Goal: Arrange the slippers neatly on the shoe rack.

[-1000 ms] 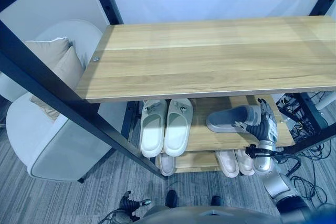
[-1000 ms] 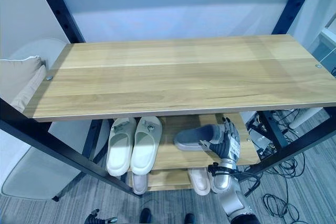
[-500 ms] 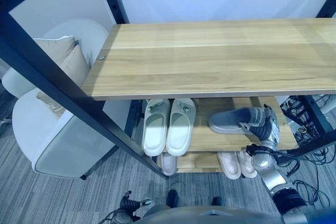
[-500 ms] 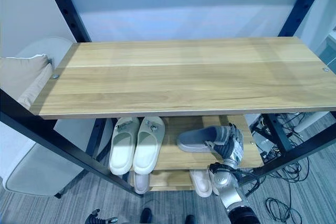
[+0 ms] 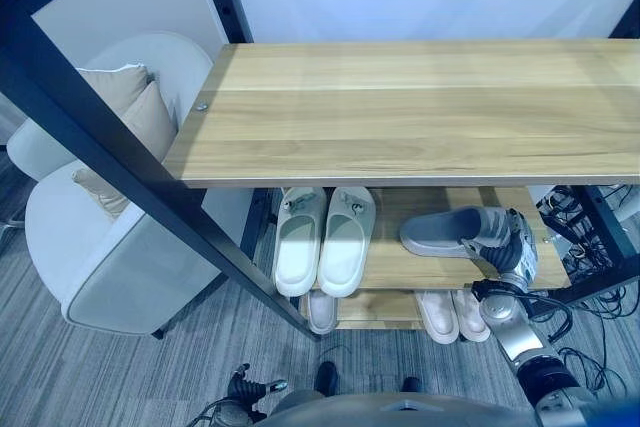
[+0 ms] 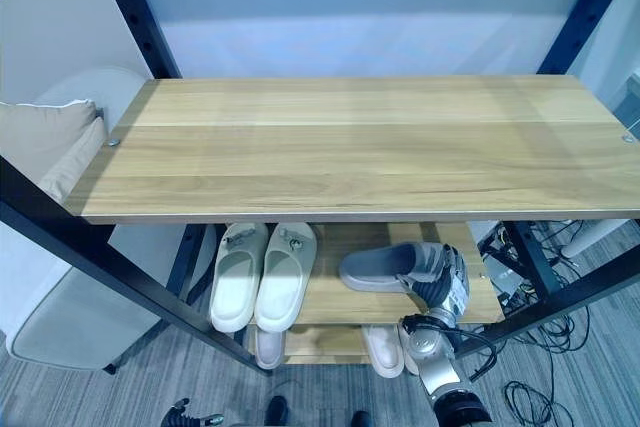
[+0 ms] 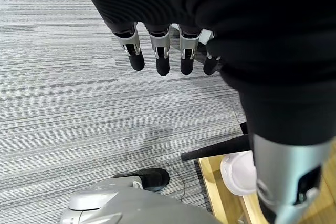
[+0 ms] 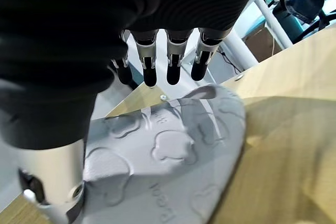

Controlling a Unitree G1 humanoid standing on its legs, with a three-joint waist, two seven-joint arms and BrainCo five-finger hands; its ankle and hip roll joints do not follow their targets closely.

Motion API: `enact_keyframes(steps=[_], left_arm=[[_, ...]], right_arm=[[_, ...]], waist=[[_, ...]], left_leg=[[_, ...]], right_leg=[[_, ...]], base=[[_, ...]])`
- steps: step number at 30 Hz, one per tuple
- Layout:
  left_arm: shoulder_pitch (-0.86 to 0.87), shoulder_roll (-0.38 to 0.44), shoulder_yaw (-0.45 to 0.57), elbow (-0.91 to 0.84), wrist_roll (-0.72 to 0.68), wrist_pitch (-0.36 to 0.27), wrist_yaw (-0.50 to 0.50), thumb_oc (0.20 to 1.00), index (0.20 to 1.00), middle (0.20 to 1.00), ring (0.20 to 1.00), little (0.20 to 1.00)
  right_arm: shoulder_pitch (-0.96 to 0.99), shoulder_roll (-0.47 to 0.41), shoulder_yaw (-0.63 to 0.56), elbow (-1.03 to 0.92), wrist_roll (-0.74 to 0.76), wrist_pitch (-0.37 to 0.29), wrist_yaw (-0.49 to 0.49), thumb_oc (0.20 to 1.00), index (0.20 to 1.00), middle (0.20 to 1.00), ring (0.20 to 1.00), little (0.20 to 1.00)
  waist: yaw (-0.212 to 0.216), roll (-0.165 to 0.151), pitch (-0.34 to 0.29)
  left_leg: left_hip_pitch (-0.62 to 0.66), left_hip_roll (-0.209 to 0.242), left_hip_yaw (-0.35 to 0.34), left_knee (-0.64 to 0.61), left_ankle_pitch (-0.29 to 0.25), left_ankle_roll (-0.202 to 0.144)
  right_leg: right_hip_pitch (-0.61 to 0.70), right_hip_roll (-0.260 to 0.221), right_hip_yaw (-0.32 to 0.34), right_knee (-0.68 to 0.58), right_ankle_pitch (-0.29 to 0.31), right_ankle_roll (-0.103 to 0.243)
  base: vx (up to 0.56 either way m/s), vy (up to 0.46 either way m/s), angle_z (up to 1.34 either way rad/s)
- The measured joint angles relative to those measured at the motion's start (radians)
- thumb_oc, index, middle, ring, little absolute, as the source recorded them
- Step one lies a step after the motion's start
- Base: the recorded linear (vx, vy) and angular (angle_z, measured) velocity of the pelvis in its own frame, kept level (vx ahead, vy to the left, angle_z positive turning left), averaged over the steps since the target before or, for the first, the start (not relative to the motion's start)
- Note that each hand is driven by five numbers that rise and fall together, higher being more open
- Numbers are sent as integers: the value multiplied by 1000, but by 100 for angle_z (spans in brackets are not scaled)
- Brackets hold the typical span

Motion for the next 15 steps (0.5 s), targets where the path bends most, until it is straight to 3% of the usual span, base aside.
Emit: enact_keyframes(steps=[10,12,13,15], left_arm=[[-2,14,0,1,0,0,-1,1000,1000,1000,1000,1000],[-2,18,0,1,0,0,-2,1000,1000,1000,1000,1000],[-2,20,0,1,0,1,-3,1000,1000,1000,1000,1000],[-3,24,-2,1,1,1,-9,1000,1000,1000,1000,1000]], right_arm=[[-67,5,3,119,19,2,25,1000,1000,1000,1000,1000],[-89,6,4,152,19,5,38,395,395,395,395,395],[-96,7,4,160,19,8,41,200,200,200,200,200],[-118,7,3,196,17,10,39,200,200,200,200,200]], waist=[[29,-29,12],[29,-35,11],[29,-37,11],[29,-44,13]], left_leg=[[-15,-5,-13,4,1,1],[-15,-5,-15,4,2,1],[-15,-5,-16,4,2,0],[-18,-6,-23,4,4,-3]], right_leg=[[-8,1,-6,0,-2,1],[-8,1,-7,0,-2,1],[-8,0,-9,0,-2,1],[-7,-1,-16,0,-1,1]], base=[[2,11,4],[0,0,0],[-5,21,5],[-12,18,8]])
